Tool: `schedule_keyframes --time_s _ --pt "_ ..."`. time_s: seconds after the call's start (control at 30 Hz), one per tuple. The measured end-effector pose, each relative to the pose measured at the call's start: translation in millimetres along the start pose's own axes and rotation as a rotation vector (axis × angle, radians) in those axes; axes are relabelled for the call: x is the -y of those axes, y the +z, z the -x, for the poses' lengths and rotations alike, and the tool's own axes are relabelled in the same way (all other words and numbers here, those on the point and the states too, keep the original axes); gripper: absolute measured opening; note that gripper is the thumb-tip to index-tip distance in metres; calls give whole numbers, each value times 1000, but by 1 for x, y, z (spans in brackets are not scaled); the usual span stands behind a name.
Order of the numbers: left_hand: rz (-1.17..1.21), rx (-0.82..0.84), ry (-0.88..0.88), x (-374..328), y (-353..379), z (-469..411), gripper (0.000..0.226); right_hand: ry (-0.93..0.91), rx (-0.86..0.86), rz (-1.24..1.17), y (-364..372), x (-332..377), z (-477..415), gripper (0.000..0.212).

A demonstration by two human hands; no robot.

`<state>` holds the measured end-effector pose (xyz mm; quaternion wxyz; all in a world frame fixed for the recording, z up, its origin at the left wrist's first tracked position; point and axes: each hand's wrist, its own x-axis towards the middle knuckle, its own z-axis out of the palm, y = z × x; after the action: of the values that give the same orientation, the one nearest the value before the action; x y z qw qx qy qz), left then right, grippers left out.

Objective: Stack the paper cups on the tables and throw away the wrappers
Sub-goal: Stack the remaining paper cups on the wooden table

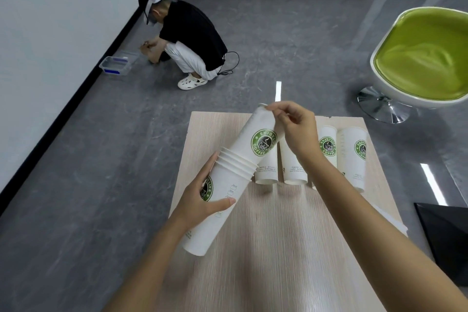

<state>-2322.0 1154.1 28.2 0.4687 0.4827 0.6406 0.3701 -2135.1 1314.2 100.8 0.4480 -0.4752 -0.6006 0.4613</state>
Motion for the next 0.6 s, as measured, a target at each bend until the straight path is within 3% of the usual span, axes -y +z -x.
schedule_keyframes --time_s 0.6 --pt "-15 57 26 -7 17 10 103 -5 208 -30 6 -13 56 20"
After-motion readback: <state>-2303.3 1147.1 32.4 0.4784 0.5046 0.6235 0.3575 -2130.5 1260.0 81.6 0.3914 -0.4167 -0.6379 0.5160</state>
